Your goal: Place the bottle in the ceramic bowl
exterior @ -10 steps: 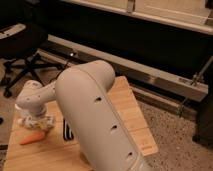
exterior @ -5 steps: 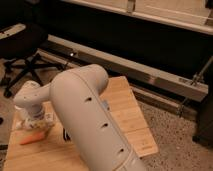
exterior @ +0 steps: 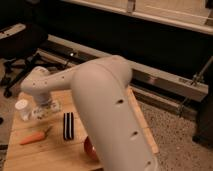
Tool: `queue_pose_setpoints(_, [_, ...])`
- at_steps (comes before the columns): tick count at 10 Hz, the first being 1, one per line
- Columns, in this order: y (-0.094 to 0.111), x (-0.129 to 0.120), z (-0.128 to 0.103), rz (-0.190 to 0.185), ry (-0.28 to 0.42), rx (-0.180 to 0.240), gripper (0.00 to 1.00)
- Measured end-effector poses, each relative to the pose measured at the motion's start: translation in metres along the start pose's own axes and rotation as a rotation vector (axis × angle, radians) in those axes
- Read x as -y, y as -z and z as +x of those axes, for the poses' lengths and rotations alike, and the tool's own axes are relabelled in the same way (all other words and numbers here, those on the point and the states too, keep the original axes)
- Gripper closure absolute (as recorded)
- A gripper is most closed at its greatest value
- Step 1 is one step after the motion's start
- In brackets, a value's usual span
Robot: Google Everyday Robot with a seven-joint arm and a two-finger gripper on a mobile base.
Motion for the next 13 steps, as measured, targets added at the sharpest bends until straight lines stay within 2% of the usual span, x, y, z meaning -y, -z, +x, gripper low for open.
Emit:
queue_pose_setpoints(1, [0.022,-0.01,0.007,0.025,-0.028,0.055,1.0])
queue_pose_setpoints(2, [0.044,-0.021,0.011,0.052,-0.059,0.128,1.0])
queue_pose_setpoints(5, [0.076,-0.058,0.029,0.101,-0.12,0.292,1.0])
queue_pose_setpoints(6, [0.081,-0.075,0.042,0.11,-0.137,0.333,1.0])
queue_pose_setpoints(8, [0.079,-0.103,0.064,0.105,-0.151,0.375,1.0])
queue_pose_setpoints(10, [0.072,-0.138,0.089,0.091,-0.15,0.441,1.0])
queue_pose_setpoints(13, [0.066,-0.178,0.129,0.066,-0.149,0.484,1.0])
